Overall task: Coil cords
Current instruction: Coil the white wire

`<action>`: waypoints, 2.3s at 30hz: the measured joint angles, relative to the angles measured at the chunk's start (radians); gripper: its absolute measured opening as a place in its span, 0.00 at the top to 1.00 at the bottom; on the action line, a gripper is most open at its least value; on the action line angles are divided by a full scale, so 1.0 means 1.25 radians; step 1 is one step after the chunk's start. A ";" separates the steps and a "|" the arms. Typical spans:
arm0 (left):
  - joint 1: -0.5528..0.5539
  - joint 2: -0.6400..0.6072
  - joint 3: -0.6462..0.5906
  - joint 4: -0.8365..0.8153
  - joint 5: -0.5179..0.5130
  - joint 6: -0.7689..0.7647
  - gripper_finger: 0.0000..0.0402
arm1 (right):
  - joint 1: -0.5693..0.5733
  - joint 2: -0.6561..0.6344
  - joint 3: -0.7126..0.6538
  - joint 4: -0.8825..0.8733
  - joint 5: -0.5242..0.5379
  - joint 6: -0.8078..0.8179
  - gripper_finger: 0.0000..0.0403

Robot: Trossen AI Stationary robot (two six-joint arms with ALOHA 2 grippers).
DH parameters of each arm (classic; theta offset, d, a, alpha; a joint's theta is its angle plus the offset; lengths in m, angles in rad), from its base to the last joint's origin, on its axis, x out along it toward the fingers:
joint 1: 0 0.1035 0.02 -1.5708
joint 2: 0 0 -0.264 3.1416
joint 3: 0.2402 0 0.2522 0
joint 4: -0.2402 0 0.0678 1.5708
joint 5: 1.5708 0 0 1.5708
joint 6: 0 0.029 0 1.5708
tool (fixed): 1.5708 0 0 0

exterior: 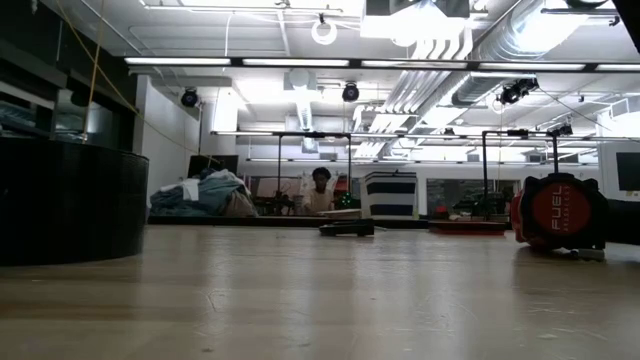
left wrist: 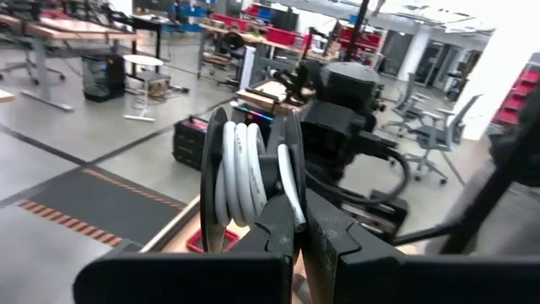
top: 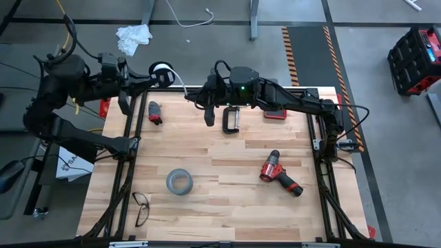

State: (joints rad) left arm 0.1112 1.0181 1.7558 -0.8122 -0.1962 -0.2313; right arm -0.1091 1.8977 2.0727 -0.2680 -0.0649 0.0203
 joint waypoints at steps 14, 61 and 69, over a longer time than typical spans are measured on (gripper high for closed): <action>0.000 0.050 0.000 0.103 0.048 -0.038 1.00 | 0.006 -0.002 0.001 -0.026 0.001 -0.001 1.00; -0.032 0.142 0.001 0.296 0.272 -0.752 1.00 | 0.080 0.000 0.000 0.273 -0.011 -0.023 1.00; -0.081 0.148 -0.001 0.386 0.269 -0.814 1.00 | 0.101 0.000 0.000 0.348 -0.037 -0.042 1.00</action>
State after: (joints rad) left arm 0.0101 1.2038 1.7549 -0.3292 0.1406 -1.2493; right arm 0.0169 1.8980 2.0727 0.1669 -0.1114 -0.0317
